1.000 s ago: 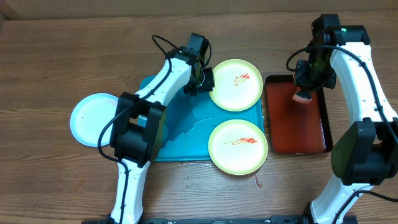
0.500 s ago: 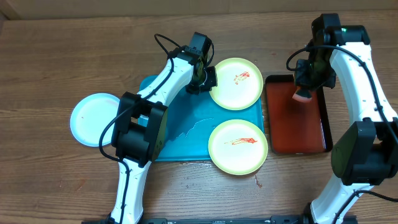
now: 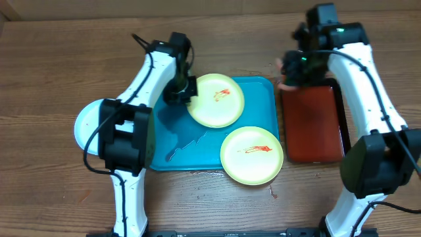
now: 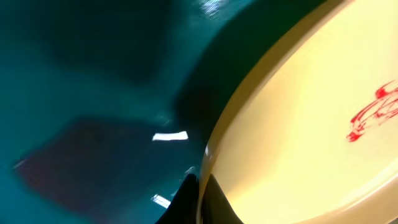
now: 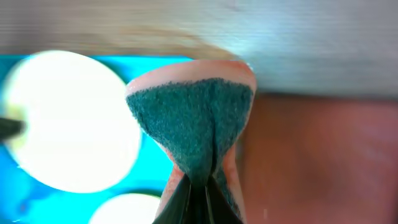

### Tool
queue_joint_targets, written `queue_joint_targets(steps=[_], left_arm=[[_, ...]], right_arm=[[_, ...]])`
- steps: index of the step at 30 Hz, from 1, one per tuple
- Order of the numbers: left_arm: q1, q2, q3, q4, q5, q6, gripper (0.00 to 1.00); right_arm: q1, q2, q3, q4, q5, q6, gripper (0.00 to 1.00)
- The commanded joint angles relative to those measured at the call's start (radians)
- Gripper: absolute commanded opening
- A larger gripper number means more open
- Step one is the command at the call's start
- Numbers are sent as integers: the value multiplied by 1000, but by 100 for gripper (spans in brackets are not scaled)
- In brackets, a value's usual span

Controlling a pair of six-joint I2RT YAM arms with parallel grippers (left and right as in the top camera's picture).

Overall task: Clean dirty plates on tray and stack at the side
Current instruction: 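Grip the yellow plate's rim and drag it toward the tray center, left gripper, then lower the sponge onto the yellow plate with the right gripper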

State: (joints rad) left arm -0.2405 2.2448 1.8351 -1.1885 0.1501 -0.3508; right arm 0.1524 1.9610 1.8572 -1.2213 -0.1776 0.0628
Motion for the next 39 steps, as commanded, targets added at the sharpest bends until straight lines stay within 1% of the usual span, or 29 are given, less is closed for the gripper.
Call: queue_joint_targets(steps=[1,3,7,12,17,26,36,39], left_arm=[[-2,-37,9,-45,-55,93,4],[-1,-37,8,-67,-55,112,4],[-1,-37,3,-101,-61,152,4],[-1,-37,-23,-123,-186,145,4],[11,-37,-30,-100,-195,127,4],[44,-37,-32,-101,-174,119,4],[66,-37,-32,-102,-63,153,5],[66,-37,-32,-108,-17,189,4]], right_arm=[[108,-1,31,45,-112,-7,4],[176,-1,27,85,-112,-3,4],[288,31,27,154,-40,108,4],[379,122,27,187,-41,155,4],[416,154,27,188,-40,163,4],[431,246,27,196,-26,179,4],[458,355,27,249,-33,201,4],[459,374,27,258,-37,207,4]])
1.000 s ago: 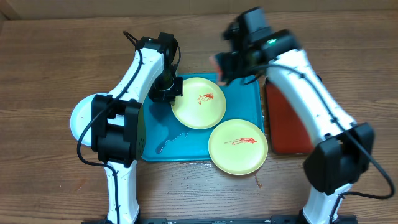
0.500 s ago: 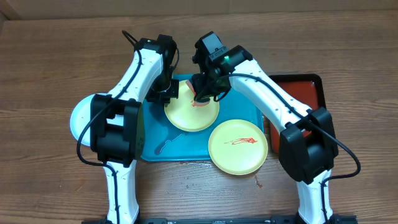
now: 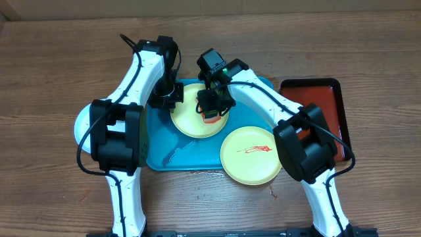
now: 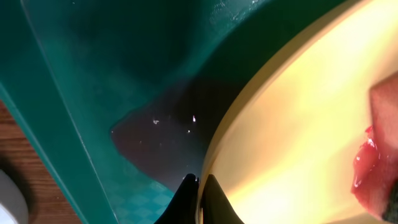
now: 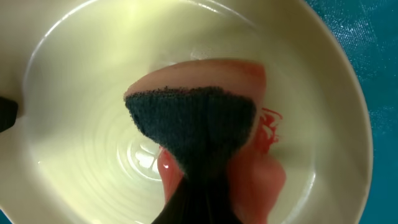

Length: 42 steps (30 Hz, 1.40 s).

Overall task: Clean dirty plates on tray and stack at the side
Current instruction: 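Lower the sponge onto the yellow plate with the right gripper, then scrub the yellow plate with the sponge in circles, right gripper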

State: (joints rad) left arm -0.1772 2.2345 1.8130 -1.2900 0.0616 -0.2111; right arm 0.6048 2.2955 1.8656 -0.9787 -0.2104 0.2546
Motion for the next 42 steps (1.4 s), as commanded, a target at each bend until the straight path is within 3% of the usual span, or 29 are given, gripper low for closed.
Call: queue_joint_targets(steps=[1,6,10,19,27,38,42], left_arm=[[3,-27,-10,-6,86,58,4],[7,-27,-10,2,171,86,4],[11,-27,-10,6,202,104,4],[14,-27,-10,-5,201,115,4],[17,-27,-10,-7,197,115,4],[31,-27,-10,-26,190,130,4],[31,-27,-10,-38,191,145,4]], right_arm=[[8,44,19,19,-16,11,4],[29,45,19,58,-159,-74,4],[43,45,19,90,-150,-76,4],[24,45,19,135,145,-72,4],[-7,45,19,71,433,-80,4],[-20,45,66,15,456,-79,4],[-20,45,76,44,377,-79,4]])
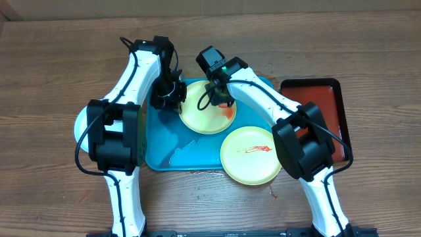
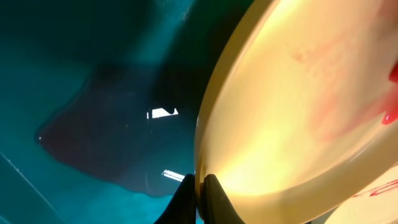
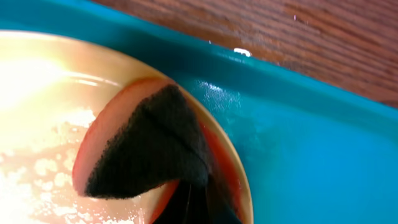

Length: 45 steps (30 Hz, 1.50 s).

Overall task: Clean dirty plates on tray and stack at the side
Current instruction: 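Scrub the yellow plate with the sponge in circles, right gripper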

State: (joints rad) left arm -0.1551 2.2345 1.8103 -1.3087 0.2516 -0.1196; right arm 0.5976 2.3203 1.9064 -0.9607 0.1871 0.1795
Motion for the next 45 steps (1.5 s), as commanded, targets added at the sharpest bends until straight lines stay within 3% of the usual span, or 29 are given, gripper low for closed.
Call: queue_joint_targets(steps=[1,6,16,22,32,38,45], left_arm=[[9,-27,-7,-23,1,57,4],[9,-27,-7,-23,1,58,4],[9,-27,-7,-15,5,61,4],[9,-27,-7,-4,5,60,4],[13,-27,-7,-2,4,60,4],[25,-27,-7,6,4,53,4],[51,-27,-7,40,-33,53,4]], right_arm=[[-13,24,35,36,-55,-5,4],[-13,65,35,65,-196,-7,4],[16,98,36,74,-644,-209,4],[25,98,39,46,-782,-215,4],[-22,86,43,-113,-626,-206,4],[-39,76,128,-198,-373,-151,4],[-1,76,179,-170,-61,-44,4]])
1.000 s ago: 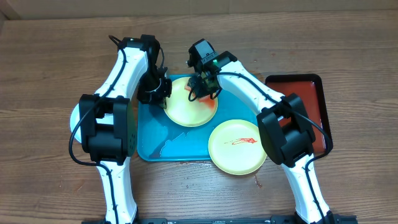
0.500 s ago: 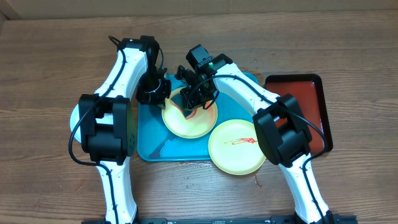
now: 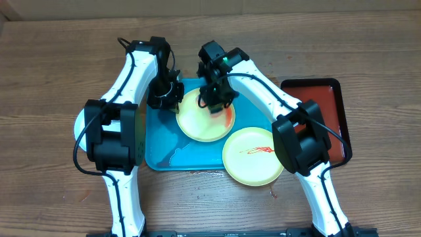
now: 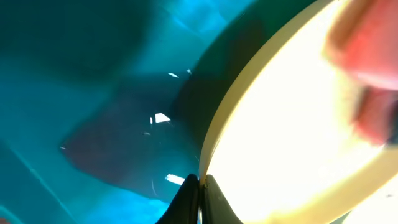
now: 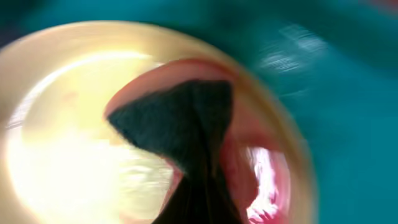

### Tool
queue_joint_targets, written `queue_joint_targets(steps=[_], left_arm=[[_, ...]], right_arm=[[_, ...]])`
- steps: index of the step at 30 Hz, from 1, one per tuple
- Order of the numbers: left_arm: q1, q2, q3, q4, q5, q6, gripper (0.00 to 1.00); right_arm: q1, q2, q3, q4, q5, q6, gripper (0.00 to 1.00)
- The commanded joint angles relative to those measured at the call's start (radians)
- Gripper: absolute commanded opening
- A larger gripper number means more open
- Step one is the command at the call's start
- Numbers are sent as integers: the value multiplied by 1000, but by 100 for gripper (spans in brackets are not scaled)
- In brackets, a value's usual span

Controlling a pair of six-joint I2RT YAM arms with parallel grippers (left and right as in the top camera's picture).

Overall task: Clean dirty plates on tray and stack at the side
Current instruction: 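Scrub the yellow plate with the sponge in circles, right gripper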

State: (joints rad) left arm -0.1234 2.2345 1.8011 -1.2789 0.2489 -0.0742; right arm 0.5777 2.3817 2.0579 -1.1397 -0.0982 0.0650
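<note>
A pale yellow plate (image 3: pixel 200 125) lies on the blue tray (image 3: pixel 158 148), red smear at its right edge. My left gripper (image 3: pixel 172 97) is shut on the plate's left rim (image 4: pixel 214 134). My right gripper (image 3: pixel 215 102) is shut on a pink sponge with a dark scouring face (image 5: pixel 180 121), pressed on the plate's inside (image 5: pixel 68 155). A second yellow plate (image 3: pixel 253 157) with a red streak overhangs the tray's front right corner. A white plate (image 3: pixel 80 125) sits on the table left of the tray, mostly hidden by my left arm.
A dark red tray (image 3: pixel 329 112) lies at the right on the wooden table (image 3: pixel 368 52). Water pools on the blue tray's floor (image 4: pixel 106 149). Both arms cross above the tray's back half.
The sponge in my right gripper has shifted from the plate's back right edge toward its upper middle. The plate and my left gripper have barely moved. Red smear shows at the plate's right side.
First my right gripper held the sponge over the red tray while my left gripper held the rim of the back plate, which bore a red mark. Then the sponge was on that plate. Since then it has been at different spots on it, smearing the red.
</note>
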Motion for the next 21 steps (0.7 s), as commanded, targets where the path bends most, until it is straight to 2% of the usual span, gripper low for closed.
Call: queue_joint_targets(steps=[1,4,9,21], left_arm=[[21,-27,2,20,-41,7,4],[21,-27,2,41,-51,7,4],[21,-27,2,71,-63,-21,4],[22,-2,2,132,-99,-157,4]], right_arm=[[26,14,27,15,261,88,4],[47,14,24,34,321,100,4],[66,20,17,47,304,121,4],[68,22,-105,92,-106,150,4]])
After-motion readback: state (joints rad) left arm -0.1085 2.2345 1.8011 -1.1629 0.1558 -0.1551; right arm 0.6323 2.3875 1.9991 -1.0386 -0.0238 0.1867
